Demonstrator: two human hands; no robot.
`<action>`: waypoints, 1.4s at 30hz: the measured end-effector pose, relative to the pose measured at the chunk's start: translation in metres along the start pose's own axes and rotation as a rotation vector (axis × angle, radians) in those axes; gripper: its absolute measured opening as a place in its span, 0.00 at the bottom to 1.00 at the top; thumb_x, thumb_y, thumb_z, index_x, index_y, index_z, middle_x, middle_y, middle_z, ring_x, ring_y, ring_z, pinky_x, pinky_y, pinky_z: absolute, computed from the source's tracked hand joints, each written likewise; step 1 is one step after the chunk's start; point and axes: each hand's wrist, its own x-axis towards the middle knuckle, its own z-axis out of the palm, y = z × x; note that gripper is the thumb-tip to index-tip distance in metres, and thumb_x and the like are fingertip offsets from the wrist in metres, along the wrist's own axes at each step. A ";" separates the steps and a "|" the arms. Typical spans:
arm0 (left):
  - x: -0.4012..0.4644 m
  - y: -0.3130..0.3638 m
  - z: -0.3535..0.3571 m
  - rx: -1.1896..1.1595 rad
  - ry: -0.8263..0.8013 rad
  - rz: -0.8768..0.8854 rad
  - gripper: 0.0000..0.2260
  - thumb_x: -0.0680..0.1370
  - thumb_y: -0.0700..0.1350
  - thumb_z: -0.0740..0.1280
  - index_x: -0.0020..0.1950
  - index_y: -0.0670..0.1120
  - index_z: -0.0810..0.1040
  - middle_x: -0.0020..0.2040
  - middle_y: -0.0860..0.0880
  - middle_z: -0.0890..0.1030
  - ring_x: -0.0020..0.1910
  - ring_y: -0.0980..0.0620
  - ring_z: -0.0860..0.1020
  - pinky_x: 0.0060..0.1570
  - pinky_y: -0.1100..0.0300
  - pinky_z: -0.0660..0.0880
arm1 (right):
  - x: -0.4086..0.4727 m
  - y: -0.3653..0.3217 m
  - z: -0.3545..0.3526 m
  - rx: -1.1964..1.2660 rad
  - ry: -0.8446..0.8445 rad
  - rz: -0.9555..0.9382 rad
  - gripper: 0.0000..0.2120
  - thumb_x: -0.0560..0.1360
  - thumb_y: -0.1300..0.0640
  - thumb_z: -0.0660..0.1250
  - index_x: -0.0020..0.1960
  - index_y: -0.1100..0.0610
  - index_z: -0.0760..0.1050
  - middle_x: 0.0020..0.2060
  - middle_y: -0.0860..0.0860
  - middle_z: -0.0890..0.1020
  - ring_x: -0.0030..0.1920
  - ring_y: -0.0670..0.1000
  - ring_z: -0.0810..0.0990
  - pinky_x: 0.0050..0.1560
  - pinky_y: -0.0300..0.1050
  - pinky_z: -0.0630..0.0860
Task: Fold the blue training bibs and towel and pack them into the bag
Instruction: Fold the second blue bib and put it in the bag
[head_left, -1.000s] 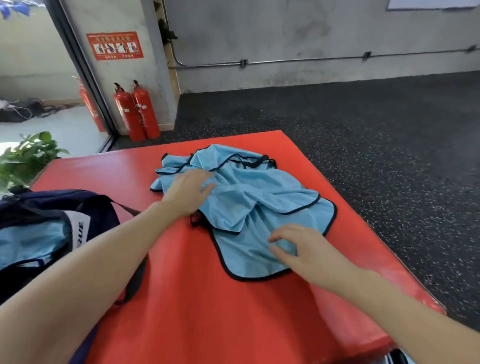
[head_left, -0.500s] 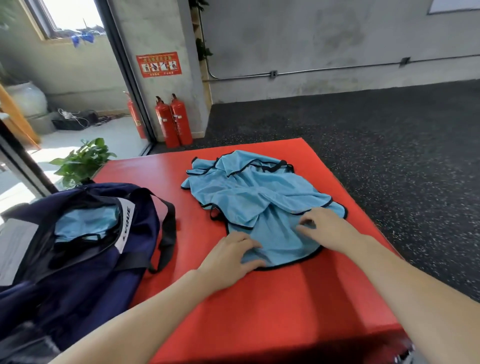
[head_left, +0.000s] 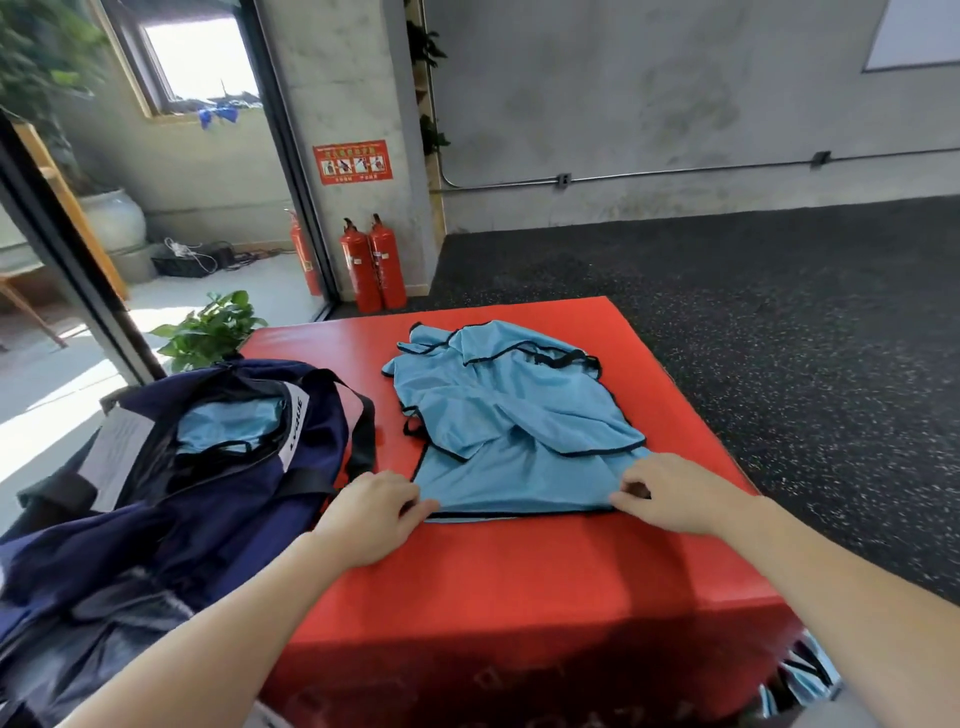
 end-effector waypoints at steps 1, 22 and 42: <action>-0.005 -0.004 -0.004 0.039 0.005 -0.022 0.26 0.78 0.67 0.50 0.35 0.49 0.71 0.33 0.54 0.69 0.39 0.47 0.75 0.39 0.55 0.65 | -0.004 -0.005 0.001 0.019 0.001 -0.024 0.19 0.79 0.38 0.61 0.37 0.50 0.72 0.34 0.45 0.75 0.39 0.48 0.73 0.41 0.46 0.66; -0.013 0.037 0.013 -0.318 -0.019 -0.286 0.18 0.78 0.60 0.66 0.36 0.49 0.79 0.30 0.53 0.77 0.33 0.55 0.75 0.36 0.56 0.73 | 0.044 -0.064 0.018 0.165 0.120 -0.150 0.17 0.76 0.57 0.67 0.64 0.50 0.78 0.60 0.43 0.78 0.62 0.46 0.74 0.64 0.39 0.69; 0.052 -0.013 0.014 -0.329 0.191 -0.181 0.10 0.82 0.41 0.65 0.60 0.47 0.83 0.54 0.52 0.83 0.53 0.50 0.80 0.57 0.54 0.76 | 0.070 -0.032 0.003 0.437 0.124 -0.103 0.05 0.77 0.51 0.72 0.51 0.45 0.85 0.44 0.38 0.84 0.45 0.40 0.81 0.49 0.39 0.75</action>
